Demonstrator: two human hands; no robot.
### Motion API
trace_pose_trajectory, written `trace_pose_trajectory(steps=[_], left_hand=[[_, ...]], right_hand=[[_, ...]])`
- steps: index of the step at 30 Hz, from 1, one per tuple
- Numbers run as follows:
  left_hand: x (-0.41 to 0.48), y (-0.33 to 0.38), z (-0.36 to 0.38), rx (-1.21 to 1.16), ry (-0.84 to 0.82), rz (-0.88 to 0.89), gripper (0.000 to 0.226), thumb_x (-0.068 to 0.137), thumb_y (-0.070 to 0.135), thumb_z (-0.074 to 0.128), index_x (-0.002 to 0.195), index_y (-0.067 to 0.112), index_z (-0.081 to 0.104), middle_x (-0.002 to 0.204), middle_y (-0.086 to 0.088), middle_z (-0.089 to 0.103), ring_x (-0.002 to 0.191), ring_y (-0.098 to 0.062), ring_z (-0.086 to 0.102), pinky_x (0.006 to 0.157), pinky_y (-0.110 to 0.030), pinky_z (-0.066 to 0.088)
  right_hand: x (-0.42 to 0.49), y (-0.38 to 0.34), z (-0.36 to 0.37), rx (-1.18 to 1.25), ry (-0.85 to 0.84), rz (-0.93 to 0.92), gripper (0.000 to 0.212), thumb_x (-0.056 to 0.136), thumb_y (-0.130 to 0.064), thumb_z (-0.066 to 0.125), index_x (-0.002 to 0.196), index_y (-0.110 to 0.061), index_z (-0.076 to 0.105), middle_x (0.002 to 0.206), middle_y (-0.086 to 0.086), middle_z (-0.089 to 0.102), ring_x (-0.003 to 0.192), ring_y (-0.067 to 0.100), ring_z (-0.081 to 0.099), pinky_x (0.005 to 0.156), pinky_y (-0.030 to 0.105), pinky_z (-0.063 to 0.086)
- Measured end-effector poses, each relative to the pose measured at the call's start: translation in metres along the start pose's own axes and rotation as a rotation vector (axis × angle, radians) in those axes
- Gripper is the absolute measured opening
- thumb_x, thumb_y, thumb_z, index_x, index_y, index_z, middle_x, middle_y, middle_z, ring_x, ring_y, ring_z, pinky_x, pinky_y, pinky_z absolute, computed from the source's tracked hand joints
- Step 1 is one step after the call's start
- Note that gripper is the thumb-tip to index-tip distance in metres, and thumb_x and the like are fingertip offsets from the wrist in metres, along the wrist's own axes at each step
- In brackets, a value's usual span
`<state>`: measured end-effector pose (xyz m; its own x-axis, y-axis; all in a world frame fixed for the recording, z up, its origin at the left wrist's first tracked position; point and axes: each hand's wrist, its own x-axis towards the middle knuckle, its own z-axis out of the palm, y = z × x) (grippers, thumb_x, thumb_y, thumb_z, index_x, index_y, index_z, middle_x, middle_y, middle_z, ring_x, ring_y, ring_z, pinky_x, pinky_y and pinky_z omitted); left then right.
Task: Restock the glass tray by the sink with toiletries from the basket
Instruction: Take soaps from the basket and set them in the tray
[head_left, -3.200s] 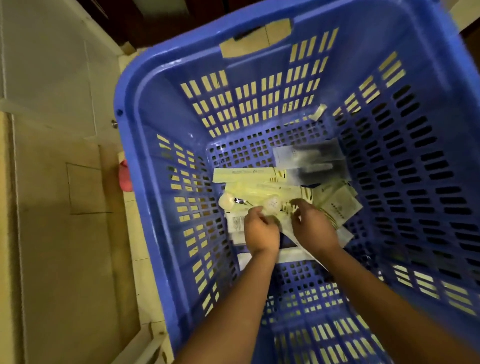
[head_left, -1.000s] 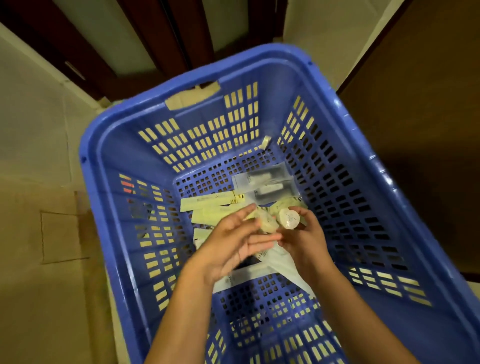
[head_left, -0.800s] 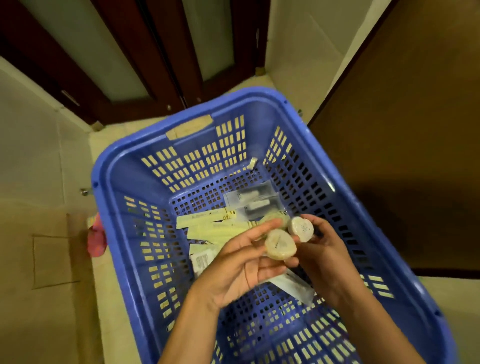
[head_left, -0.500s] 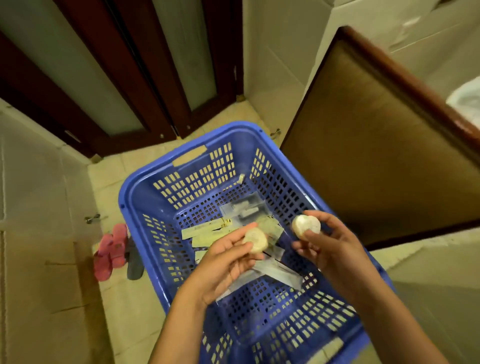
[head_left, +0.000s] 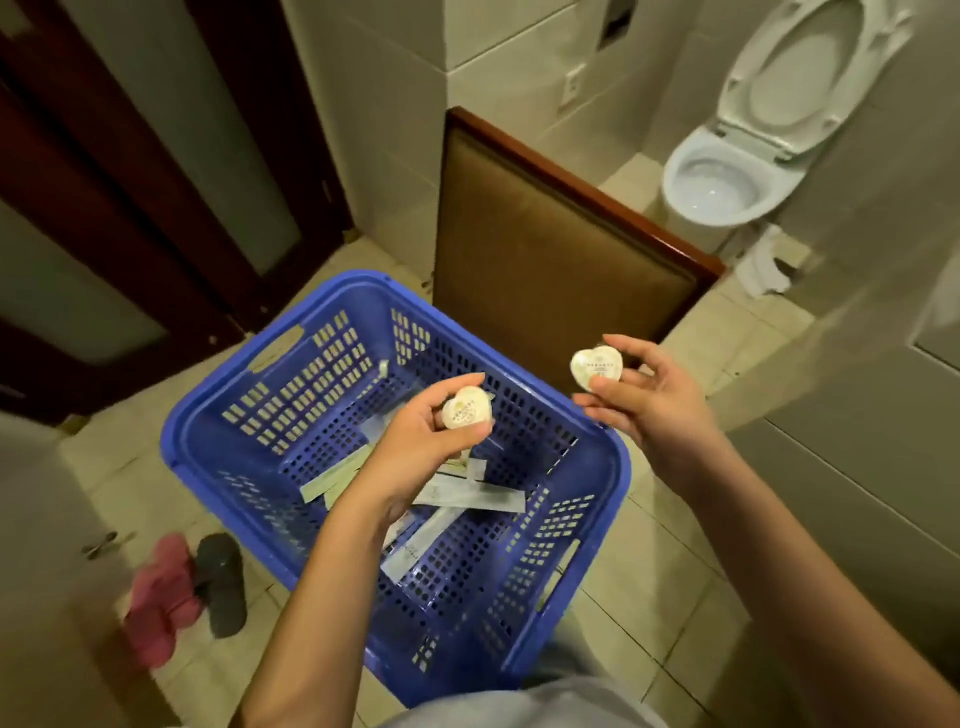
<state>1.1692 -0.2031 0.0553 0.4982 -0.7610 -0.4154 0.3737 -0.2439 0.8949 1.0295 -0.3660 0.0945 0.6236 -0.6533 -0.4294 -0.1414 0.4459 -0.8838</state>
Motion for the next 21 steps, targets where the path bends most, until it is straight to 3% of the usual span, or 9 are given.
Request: trace_pose_trajectory(steps=[4,7,10,15,21], left_hand=[[0.012,0.011,0.035,0.067,-0.135,0.015,0.043,0.084,0.002,0.064,0.110,0.036,0.060,0.109,0.005,0.065,0.103,-0.017,0.062,0.079,-0.022,0.050],[0.016,0.022,0.074,0.126,-0.231,0.003,0.036,0.090,0.004,0.058,0.113,0.031,0.058,0.098,0.007,0.067,0.075,-0.008,0.059,0.064,-0.015,0.049],[0.020,0.031,0.113,0.165,-0.301,-0.003,0.027,0.092,0.003,0.053,0.112,0.020,0.055,0.095,-0.006,0.064,0.059,-0.003,0.055,0.059,-0.015,0.046],[0.004,0.045,0.187,0.231,-0.417,0.036,0.024,0.091,0.004,0.056,0.113,0.010,0.049,0.092,-0.009,0.063,0.063,-0.009,0.056,0.058,-0.015,0.047],[-0.076,0.046,0.282,0.212,-0.668,0.124,0.024,0.087,0.000,0.058,0.100,0.020,0.056,0.082,-0.002,0.065,0.063,-0.008,0.055,0.062,-0.016,0.047]], right_hand=[[-0.020,-0.009,-0.036,0.125,0.120,-0.035,0.029,0.089,0.007,0.051,0.103,-0.017,0.056,0.094,0.013,0.066,0.063,0.017,0.071,0.061,0.022,0.058],[-0.044,-0.015,-0.066,0.224,0.231,-0.091,0.026,0.090,0.005,0.049,0.103,-0.017,0.056,0.089,0.013,0.067,0.063,0.018,0.071,0.062,0.023,0.059],[-0.072,-0.020,-0.093,0.260,0.329,-0.156,0.025,0.090,0.004,0.051,0.103,-0.017,0.056,0.085,0.011,0.068,0.063,0.018,0.071,0.064,0.024,0.058],[-0.127,-0.030,-0.142,0.298,0.484,-0.256,0.024,0.089,0.004,0.052,0.098,-0.019,0.056,0.086,0.011,0.066,0.057,0.011,0.068,0.059,0.018,0.057],[-0.237,-0.019,-0.202,0.391,0.618,-0.422,0.026,0.088,0.007,0.051,0.100,-0.014,0.058,0.079,0.007,0.069,0.058,0.011,0.067,0.059,0.018,0.056]])
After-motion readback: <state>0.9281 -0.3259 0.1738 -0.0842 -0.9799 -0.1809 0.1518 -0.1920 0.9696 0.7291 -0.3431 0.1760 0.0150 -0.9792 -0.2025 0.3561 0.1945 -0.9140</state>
